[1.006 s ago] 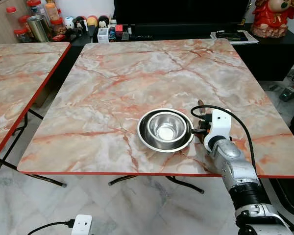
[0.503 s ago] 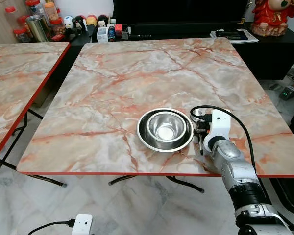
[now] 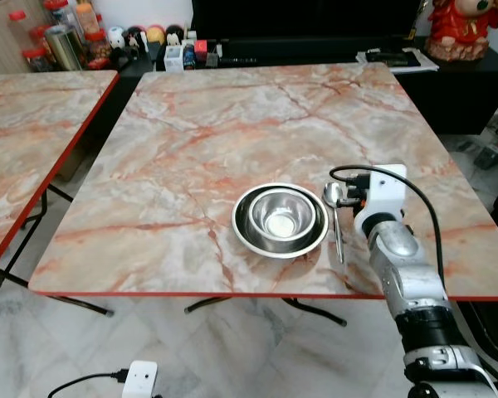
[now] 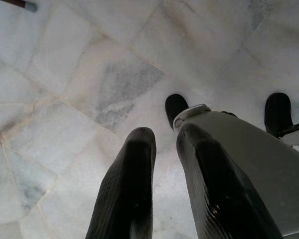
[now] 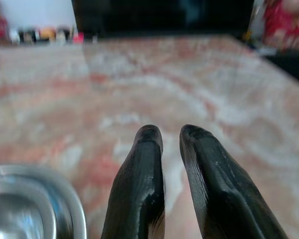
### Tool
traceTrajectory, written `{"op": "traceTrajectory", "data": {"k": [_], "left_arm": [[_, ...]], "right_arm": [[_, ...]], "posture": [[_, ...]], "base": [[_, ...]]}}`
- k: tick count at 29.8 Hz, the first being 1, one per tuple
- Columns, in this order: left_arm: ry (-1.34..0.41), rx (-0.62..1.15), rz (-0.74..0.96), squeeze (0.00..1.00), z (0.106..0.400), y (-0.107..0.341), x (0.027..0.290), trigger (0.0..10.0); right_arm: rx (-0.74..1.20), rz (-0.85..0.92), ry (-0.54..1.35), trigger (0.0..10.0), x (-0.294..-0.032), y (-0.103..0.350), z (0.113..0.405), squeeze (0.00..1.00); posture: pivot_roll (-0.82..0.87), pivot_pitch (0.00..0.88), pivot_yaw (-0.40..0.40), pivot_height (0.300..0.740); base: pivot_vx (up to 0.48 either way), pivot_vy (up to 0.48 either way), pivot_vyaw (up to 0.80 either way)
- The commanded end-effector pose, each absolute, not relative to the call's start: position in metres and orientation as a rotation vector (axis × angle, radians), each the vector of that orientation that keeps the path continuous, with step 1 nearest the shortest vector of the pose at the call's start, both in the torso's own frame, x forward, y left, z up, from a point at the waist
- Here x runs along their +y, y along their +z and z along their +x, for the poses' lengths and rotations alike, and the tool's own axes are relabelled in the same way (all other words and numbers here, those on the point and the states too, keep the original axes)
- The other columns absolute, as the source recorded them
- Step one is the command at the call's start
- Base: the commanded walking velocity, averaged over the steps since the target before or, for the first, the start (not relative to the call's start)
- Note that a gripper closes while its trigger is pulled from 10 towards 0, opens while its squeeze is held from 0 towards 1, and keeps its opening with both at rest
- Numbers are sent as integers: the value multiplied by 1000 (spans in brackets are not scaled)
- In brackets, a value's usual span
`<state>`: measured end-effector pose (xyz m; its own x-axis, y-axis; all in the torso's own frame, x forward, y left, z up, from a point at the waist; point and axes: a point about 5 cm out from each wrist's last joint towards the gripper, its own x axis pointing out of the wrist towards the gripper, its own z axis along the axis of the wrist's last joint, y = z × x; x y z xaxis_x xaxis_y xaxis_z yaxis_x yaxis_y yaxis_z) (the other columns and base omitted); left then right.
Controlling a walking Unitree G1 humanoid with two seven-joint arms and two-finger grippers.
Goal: Setting the table
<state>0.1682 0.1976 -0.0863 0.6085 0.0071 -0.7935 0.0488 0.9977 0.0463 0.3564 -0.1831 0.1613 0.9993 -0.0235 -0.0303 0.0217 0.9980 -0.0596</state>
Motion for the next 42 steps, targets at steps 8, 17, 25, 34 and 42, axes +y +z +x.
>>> {"op": "traceTrajectory", "data": {"k": [8, 17, 25, 34, 42], "left_arm": [[-27, 923, 62, 0, 171, -86, 197, 10000], [-4, 870, 61, 0, 180, -80, 202, 10000], [1, 863, 72, 0, 184, -77, 206, 10000], [6, 838, 58, 0, 194, -73, 201, 10000], [33, 805, 38, 0, 203, -69, 199, 10000]], "right_arm": [[-313, -109, -27, 10000, -179, 217, 349, 0], [-454, -123, 127, 10000, -127, 227, 333, 0], [-407, -27, 274, 10000, -72, 206, 317, 0], [-365, -35, 240, 10000, -85, 197, 327, 0], [-307, 25, 140, 10000, -103, 186, 335, 0]], "posture": [[-83, 72, 66, 728], [-74, 50, 75, 728], [-66, 31, 86, 728], [-80, 0, 69, 728], [-76, 0, 57, 728]], "base": [[0, 0, 0], [0, 0, 0], [0, 0, 0], [0, 0, 0], [0, 0, 0]]}}
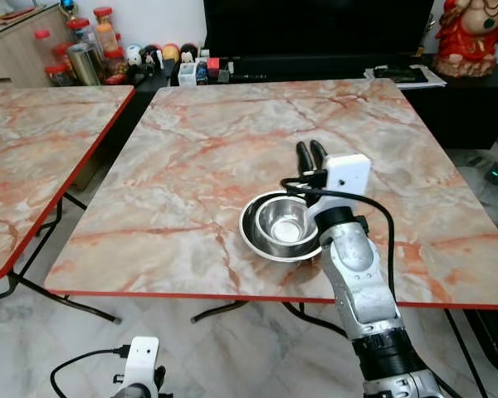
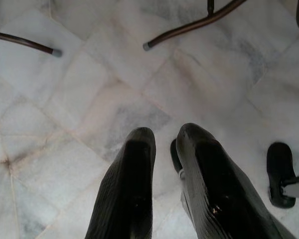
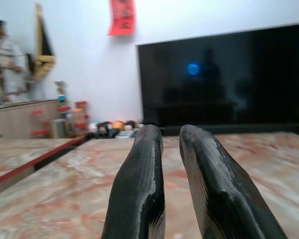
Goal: Setting the table
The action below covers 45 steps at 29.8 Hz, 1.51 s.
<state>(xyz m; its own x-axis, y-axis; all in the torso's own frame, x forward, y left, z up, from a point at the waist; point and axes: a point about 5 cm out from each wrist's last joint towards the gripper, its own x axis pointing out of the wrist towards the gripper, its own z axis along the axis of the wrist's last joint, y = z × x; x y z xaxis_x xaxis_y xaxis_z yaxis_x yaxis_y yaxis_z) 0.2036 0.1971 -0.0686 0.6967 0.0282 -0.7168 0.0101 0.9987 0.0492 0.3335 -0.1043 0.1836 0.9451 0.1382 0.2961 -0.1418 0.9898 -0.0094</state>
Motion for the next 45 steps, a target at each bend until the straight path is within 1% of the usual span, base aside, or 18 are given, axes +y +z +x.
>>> {"op": "traceTrajectory", "data": {"k": [1, 8, 16, 26, 27, 28, 33, 38, 43, 45], "left_arm": [[44, 794, 33, 0, 205, -68, 200, 10000], [51, 787, 24, 0, 208, -66, 201, 10000], [51, 790, 23, 0, 208, -66, 201, 10000], [47, 799, 30, 0, 206, -67, 202, 10000], [46, 799, 31, 0, 206, -67, 203, 10000], [45, 800, 32, 0, 205, -67, 203, 10000], [41, 807, 36, 0, 203, -68, 203, 10000], [33, 811, 40, 0, 202, -69, 202, 10000], [30, 812, 40, 0, 202, -69, 202, 10000], [26, 812, 41, 0, 202, -69, 201, 10000]], "right_arm": [[-314, 19, 136, 10000, -105, 187, 336, 0], [-319, 5, 105, 10000, -116, 187, 340, 0], [-296, -20, 49, 10000, -135, 182, 344, 0], [-276, -50, 10, 10000, -147, 175, 343, 0], [-270, -49, -1, 10000, -150, 173, 343, 0], [-256, -58, -36, 10000, -160, 168, 340, 0], [-235, -83, -90, 10000, -177, 160, 333, 0], [-225, -88, -120, 10000, -185, 156, 328, 0], [-216, -91, -121, 10000, -185, 153, 326, 0], [-187, -94, -123, 10000, -185, 144, 323, 0]], "posture": [[-79, 0, 58, 728], [-89, 0, 59, 728], [-97, 0, 64, 728], [-104, 0, 68, 728], [-104, 0, 68, 728], [-108, 0, 70, 728], [-119, 0, 76, 728], [-126, 0, 79, 728], [-126, 0, 79, 728], [-128, 0, 78, 728]], "base": [[0, 0, 0], [0, 0, 0], [0, 336, 0], [0, 318, 0], [0, 240, 0], [0, 240, 0], [0, 194, 0], [0, 195, 0], [0, 244, 0], [0, 251, 0]]}}
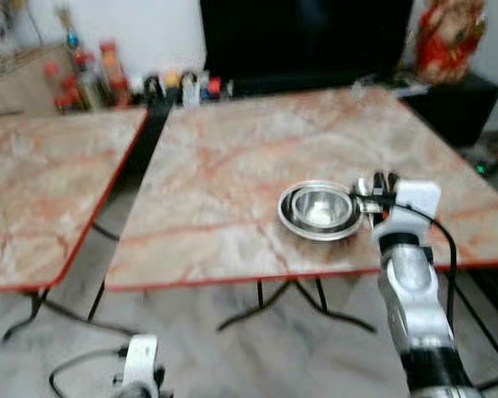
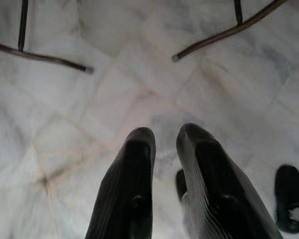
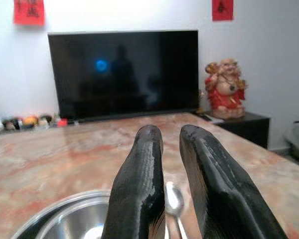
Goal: Setting the table
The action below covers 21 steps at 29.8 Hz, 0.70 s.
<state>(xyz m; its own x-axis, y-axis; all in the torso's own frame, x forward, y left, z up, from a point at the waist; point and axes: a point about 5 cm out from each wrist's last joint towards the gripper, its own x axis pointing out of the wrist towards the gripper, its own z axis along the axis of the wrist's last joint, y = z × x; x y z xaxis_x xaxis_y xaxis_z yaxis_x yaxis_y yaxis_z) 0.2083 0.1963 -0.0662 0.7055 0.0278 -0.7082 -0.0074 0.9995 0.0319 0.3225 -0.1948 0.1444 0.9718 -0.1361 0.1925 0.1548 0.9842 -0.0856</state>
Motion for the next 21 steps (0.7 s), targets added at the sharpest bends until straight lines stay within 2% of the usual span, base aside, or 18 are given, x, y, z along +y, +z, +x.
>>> {"op": "traceTrajectory", "data": {"k": [1, 14, 15, 19, 21], "left_arm": [[25, 810, 41, 0, 203, -69, 200, 10000], [37, 812, 34, 0, 204, -69, 201, 10000], [38, 812, 33, 0, 204, -69, 201, 10000], [40, 811, 32, 0, 204, -69, 202, 10000], [42, 811, 32, 0, 203, -69, 202, 10000]], "right_arm": [[-154, -96, -126, 10000, -186, 134, 320, 0], [19, -101, -128, 10000, -190, 84, 303, 0], [95, -71, -117, 10000, -189, 66, 299, 0], [151, -34, -118, 10000, -190, 52, 295, 0], [278, 16, -109, 10000, -189, 24, 286, 0]], "posture": [[-127, 0, 76, 728], [-123, 0, 74, 728], [-123, 0, 74, 728], [-120, 0, 74, 728], [-115, 0, 74, 728]], "base": [[0, 251, 0], [0, 251, 0], [0, 247, 0], [0, 253, 0], [0, 251, 0]]}}
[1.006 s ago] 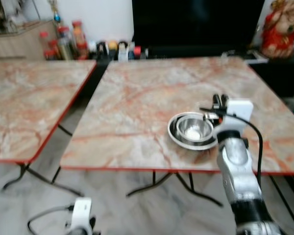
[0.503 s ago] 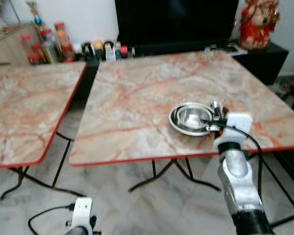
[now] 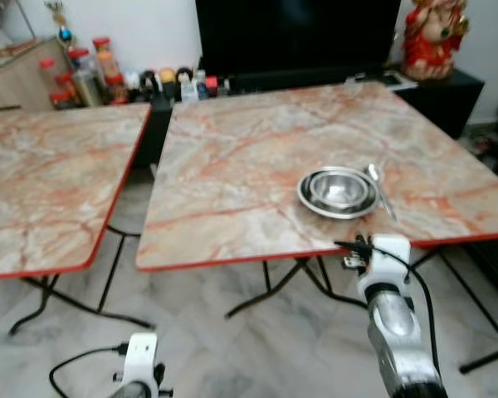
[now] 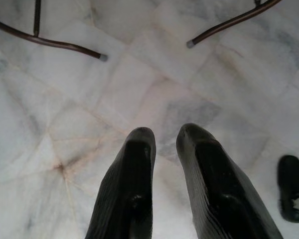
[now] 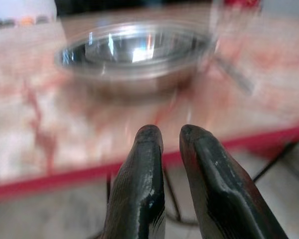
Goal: Setting the table
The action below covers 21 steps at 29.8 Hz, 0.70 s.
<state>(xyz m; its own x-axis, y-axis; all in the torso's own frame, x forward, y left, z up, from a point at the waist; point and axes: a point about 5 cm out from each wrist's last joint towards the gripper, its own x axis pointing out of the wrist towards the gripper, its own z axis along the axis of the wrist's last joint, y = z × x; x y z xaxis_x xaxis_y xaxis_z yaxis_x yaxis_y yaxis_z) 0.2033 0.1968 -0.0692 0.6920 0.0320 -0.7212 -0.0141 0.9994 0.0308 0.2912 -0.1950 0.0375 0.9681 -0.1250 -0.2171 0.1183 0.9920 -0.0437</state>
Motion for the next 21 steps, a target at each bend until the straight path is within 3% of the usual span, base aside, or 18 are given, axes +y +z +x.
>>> {"op": "traceTrajectory", "data": {"k": [1, 17, 21], "left_arm": [[42, 811, 32, 0, 203, -69, 202, 10000], [45, 817, 32, 0, 203, -69, 203, 10000], [43, 824, 34, 0, 203, -69, 202, 10000]], "right_arm": [[294, 24, -109, 10000, -189, 20, 284, 0], [742, 17, -65, 10000, -185, -58, 224, 0], [885, 49, -114, 10000, -185, -77, 195, 0]], "posture": [[-115, 0, 74, 728], [-111, 0, 83, 728], [-101, 0, 83, 728]], "base": [[0, 251, 0], [0, 253, 0], [0, 269, 0]]}}
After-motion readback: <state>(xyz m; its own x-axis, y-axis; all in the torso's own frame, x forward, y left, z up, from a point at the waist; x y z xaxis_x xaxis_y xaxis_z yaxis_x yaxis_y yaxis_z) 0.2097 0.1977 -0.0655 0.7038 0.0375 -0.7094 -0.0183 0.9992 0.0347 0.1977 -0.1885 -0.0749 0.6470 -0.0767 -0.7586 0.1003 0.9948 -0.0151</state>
